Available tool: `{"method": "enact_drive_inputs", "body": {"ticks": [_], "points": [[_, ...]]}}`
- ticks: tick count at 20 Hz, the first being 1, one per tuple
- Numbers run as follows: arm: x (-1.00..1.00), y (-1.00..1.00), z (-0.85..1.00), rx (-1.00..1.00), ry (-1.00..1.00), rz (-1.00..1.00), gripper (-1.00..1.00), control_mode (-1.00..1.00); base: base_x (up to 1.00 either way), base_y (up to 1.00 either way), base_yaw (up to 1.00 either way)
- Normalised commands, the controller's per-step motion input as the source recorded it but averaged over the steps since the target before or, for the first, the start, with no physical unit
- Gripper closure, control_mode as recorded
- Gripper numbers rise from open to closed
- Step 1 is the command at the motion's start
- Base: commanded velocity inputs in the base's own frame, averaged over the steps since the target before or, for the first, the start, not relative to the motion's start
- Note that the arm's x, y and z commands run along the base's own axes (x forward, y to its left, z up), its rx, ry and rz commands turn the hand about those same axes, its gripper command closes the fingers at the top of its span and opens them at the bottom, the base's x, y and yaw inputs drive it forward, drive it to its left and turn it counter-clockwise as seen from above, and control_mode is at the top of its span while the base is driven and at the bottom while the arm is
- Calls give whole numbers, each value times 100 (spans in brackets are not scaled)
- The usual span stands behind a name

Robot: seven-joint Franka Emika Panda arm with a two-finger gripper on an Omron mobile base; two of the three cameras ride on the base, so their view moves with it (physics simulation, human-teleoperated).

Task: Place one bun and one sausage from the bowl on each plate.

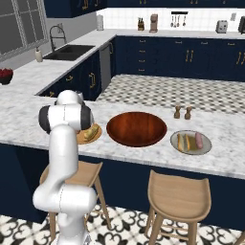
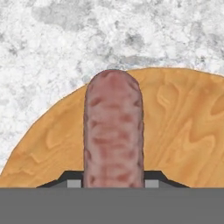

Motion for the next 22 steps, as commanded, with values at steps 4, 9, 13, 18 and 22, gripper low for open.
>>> {"method": "enact_drive_inputs", "body": {"ticks": [4,9,13,18,22], "points": [[0,0,0,0,0,0,-100,-100,0,0,0],[-5,0,0,0,-1,0,-100,-100,0,0,0],[-24,-9,42,0,-2,0,-100,-100,0,0,0],[-51,-56,57,0,-4,0,-100,-100,0,0,0],[-71,-71,54,0,-4,0,-100,-100,0,0,0]]}}
